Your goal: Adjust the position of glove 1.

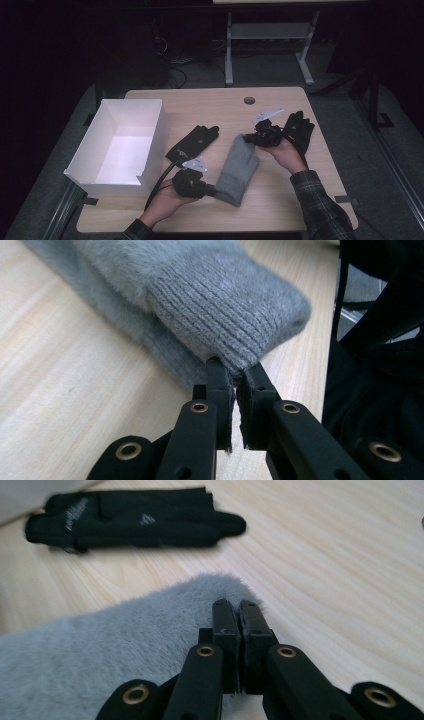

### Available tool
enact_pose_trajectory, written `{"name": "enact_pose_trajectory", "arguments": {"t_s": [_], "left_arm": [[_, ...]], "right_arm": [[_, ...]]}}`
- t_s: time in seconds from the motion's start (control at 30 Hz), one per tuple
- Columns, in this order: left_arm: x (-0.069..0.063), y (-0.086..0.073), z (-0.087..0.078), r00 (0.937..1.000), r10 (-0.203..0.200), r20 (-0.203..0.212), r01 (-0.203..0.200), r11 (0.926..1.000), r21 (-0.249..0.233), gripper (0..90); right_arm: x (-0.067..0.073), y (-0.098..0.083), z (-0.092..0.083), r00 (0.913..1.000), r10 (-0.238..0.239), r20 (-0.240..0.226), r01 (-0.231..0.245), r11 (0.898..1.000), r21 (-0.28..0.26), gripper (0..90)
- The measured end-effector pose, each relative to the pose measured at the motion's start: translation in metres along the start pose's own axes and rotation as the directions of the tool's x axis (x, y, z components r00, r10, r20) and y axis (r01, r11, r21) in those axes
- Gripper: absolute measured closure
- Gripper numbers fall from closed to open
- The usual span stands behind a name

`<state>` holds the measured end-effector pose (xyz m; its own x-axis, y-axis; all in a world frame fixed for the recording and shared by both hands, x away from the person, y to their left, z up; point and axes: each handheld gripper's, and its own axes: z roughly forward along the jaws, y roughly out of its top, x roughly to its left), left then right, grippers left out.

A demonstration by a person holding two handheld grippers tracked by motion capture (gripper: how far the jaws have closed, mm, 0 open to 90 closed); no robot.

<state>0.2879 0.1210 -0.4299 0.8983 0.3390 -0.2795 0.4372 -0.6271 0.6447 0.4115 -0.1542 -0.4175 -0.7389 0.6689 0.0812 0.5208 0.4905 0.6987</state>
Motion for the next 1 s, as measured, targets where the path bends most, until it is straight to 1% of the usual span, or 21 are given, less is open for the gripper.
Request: {"name": "enact_pose_trajectory", "arguments": {"t_s": [0.07, 0.1, 0.13, 0.2, 0.23, 0.3, 0.33, 0.37, 0.4, 0.43, 0.5, 0.6, 0.63, 0.67, 0.7, 0.73, 0.77, 0.8, 0.87, 0.93, 1.0], "left_arm": [[0.000, 0.000, 0.004, 0.9999, 0.007, -0.009, -0.007, 0.9997, 0.024, 84.2], [0.000, -0.001, 0.006, 1.0000, 0.006, -0.003, -0.006, 0.9997, 0.022, 84.1], [0.000, -0.001, 0.007, 1.0000, 0.004, 0.000, -0.004, 0.9998, 0.018, 84.0], [-0.001, -0.001, 0.007, 0.9998, 0.018, 0.001, -0.018, 0.9996, 0.020, 83.4], [-0.002, -0.001, 0.008, 0.9998, 0.019, 0.005, -0.019, 0.9997, 0.014, 82.5], [-0.003, 0.000, 0.007, 0.9996, 0.024, 0.017, -0.024, 0.9997, 0.001, 79.1], [-0.004, 0.000, 0.005, 0.9993, 0.029, 0.023, -0.029, 0.9995, -0.010, 77.0], [-0.005, 0.001, 0.002, 0.9991, 0.024, 0.034, -0.023, 0.9995, -0.022, 73.8], [-0.005, 0.001, 0.002, 0.9991, 0.024, 0.034, -0.023, 0.9995, -0.022, 69.2], [-0.007, 0.002, -0.005, 0.9983, 0.029, 0.050, -0.027, 0.9983, -0.052, 63.7], [-0.009, 0.003, -0.013, 0.9985, 0.038, 0.039, -0.035, 0.9965, -0.076, 57.4], [-0.005, 0.003, -0.022, 0.9994, 0.034, 0.010, -0.033, 0.9942, -0.102, 56.1], [-0.003, 0.004, -0.024, 0.9996, 0.030, -0.002, -0.030, 0.9935, -0.110, 56.0], [0.000, 0.004, -0.025, 0.9996, 0.023, -0.014, -0.024, 0.9930, -0.116, 54.0], [0.003, 0.005, -0.026, 0.9998, 0.002, -0.022, -0.005, 0.9922, -0.124, 51.2], [0.005, 0.007, -0.025, 0.9996, -0.002, -0.029, -0.001, 0.9921, -0.125, 47.1], [0.007, 0.009, -0.024, 0.9994, -0.012, -0.032, 0.008, 0.9931, -0.117, 42.0], [0.010, 0.010, -0.023, 0.9991, -0.007, -0.041, 0.003, 0.9943, -0.106, 38.7], [0.014, 0.014, -0.021, 0.9982, -0.015, -0.057, 0.009, 0.9939, -0.110, 33.8], [0.017, 0.016, -0.019, 0.9977, -0.033, -0.059, 0.026, 0.9929, -0.116, 31.5], [0.023, 0.019, -0.018, 0.9972, -0.020, -0.072, 0.013, 0.9943, -0.105, 29.6]], "right_arm": [[-0.001, -0.002, 0.005, 1.0000, 0.000, -0.001, 0.000, 1.000, 0.014, 88.4], [0.000, -0.003, 0.008, 1.0000, 0.005, 0.000, -0.005, 1.000, 0.016, 88.4], [0.000, -0.005, 0.010, 1.0000, -0.005, 0.004, 0.005, 1.000, 0.022, 88.2], [0.001, -0.007, 0.014, 1.0000, 0.000, 0.003, 0.000, 1.000, 0.030, 88.0], [0.000, -0.009, 0.016, 1.0000, -0.002, 0.001, 0.002, 1.000, 0.030, 87.3], [-0.002, -0.011, 0.016, 0.9999, 0.012, -0.008, -0.012, 1.000, 0.017, 84.0], [-0.003, -0.011, 0.014, 0.9996, 0.023, -0.013, -0.023, 1.000, 0.005, 80.5], [-0.004, -0.011, 0.011, 0.9995, 0.026, -0.018, -0.026, 1.000, -0.011, 74.3], [-0.004, -0.011, 0.011, 0.9995, 0.026, -0.018, -0.026, 1.000, -0.011, 74.3], [-0.005, -0.010, 0.001, 0.9988, 0.045, -0.021, -0.046, 0.998, -0.047, 62.4], [-0.008, -0.011, -0.007, 0.9993, 0.036, -0.012, -0.037, 0.997, -0.074, 55.1], [-0.012, -0.015, -0.024, 0.9982, 0.060, -0.009, -0.061, 0.992, -0.114, 52.1], [-0.013, -0.018, -0.029, 0.9983, 0.058, -0.008, -0.059, 0.991, -0.123, 50.8], [-0.014, -0.021, -0.033, 0.9978, 0.066, -0.004, -0.066, 0.990, -0.124, 49.2], [-0.014, -0.025, -0.036, 0.9978, 0.066, 0.004, -0.065, 0.990, -0.126, 46.6], [-0.014, -0.030, -0.039, 0.9976, 0.069, 0.010, -0.067, 0.989, -0.128, 43.5], [-0.015, -0.035, -0.040, 0.9974, 0.069, 0.019, -0.066, 0.990, -0.126, 40.7], [-0.015, -0.041, -0.041, 0.9969, 0.075, 0.027, -0.071, 0.990, -0.121, 39.1], [-0.014, -0.054, -0.039, 0.9967, 0.076, 0.029, -0.073, 0.991, -0.110, 35.7], [-0.012, -0.066, -0.036, 0.9956, 0.092, 0.021, -0.089, 0.992, -0.086, 35.7], [-0.009, -0.076, -0.034, 0.9967, 0.080, 0.012, -0.080, 0.995, -0.061, 38.0]]}}
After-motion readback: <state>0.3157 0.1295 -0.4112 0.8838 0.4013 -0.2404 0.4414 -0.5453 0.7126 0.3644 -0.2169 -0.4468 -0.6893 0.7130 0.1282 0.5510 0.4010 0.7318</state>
